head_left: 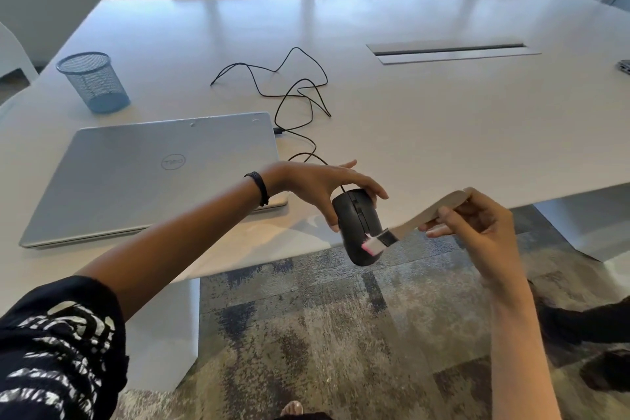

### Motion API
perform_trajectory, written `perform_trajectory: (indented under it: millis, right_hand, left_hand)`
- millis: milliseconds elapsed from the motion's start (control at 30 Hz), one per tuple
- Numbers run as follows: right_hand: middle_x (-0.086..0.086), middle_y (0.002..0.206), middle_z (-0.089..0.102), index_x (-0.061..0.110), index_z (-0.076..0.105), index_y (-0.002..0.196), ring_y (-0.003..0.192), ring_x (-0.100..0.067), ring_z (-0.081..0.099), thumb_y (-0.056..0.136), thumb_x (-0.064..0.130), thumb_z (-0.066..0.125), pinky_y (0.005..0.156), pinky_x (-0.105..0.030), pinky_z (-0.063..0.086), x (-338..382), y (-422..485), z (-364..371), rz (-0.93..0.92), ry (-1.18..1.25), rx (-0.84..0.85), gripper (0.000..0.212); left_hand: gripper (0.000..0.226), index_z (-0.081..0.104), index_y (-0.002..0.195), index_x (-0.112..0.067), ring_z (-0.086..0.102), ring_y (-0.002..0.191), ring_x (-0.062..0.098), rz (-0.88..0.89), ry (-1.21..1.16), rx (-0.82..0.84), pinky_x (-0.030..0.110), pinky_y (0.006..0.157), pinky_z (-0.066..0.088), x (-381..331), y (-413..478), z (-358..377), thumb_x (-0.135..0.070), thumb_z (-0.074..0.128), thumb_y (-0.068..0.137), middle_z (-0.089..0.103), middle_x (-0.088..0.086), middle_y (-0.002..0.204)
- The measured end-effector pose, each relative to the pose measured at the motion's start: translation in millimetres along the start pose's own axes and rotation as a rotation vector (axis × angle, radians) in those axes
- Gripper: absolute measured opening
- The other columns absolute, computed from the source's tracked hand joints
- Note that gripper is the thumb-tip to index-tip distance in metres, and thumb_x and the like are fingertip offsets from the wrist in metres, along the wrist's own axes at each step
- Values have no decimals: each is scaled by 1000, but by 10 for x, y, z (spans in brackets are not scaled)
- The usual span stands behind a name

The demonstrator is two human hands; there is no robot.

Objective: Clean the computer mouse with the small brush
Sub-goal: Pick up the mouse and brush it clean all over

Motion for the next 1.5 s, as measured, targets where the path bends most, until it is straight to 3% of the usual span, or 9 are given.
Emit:
perform_trajectory:
  millis: [333,433,567,700,833,1067,1200,1367,1500]
  right_hand:
    - [3,74,76,28,70,83,62,-18,74,83,14,64,58,-24,59,23,-23,39,-54,11,-33,15]
    - [3,77,77,27,71,86,67,-20,74,83,11,63,58,-26,59,-23,-39,101,-52,5,-24,19]
    - [-2,75,75,22,70,84,66,-23,73,83,12,63,59,-26,59,-123,-100,186,1,-29,29,13]
    - [-1,74,74,14,66,89,64,-21,72,84,14,62,58,-26,58,-146,-170,222,-40,-29,-90,6]
    - [1,68,72,10,64,86,57,-13,68,81,16,62,55,-20,55,-35,-163,197,-22,-122,-18,8]
    - [-7,69,69,8,65,86,55,-8,66,84,12,62,53,-11,48,14,-129,140,-19,-133,-40,6]
    - [-3,68,71,10,67,86,58,-12,68,82,16,63,57,-18,54,-32,-91,99,33,-144,54,8]
    - [3,78,76,29,72,87,69,-17,73,84,17,63,60,-26,59,-74,-25,90,-8,0,-64,15]
    - [-2,81,76,25,72,88,73,-21,74,82,21,65,64,-29,60,-151,13,109,97,-78,77,10]
  left_hand:
    - [78,37,139,-23,37,131,7,43,20,30,31,112,-14,58,32,-2,-16,79,74,51,-3,133]
    - [78,37,139,-21,38,130,6,58,38,41,33,113,-13,67,32,-13,-17,79,74,51,-7,128]
    - [77,38,139,-20,38,132,9,81,28,37,32,113,-12,42,24,-42,-16,79,74,51,-1,133]
    - [77,38,139,-20,37,133,10,79,66,50,38,115,-13,15,31,-81,-15,79,73,51,1,135]
    - [78,38,139,-18,38,133,10,64,89,31,42,117,-12,0,-5,-117,-13,80,73,52,0,134]
    - [78,38,139,-17,40,132,10,55,63,-14,40,116,-13,8,-69,-126,-15,79,73,53,-1,132]
    - [78,38,139,-18,39,133,10,54,47,-19,36,115,-12,26,-65,-101,-15,79,73,52,0,133]
    - [78,38,139,-19,37,134,10,56,26,-5,30,114,-13,55,-38,-54,-14,79,74,51,-1,134]
    - [77,38,139,-18,39,132,9,63,18,-29,26,112,-12,74,-51,-48,-16,79,73,52,-3,132]
Point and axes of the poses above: each hand's wrist, its own y-axis towards the middle knuckle, its own z-axis out of the palm, x = y × z, the point moved 1 cm from there along y, towards the middle knuckle
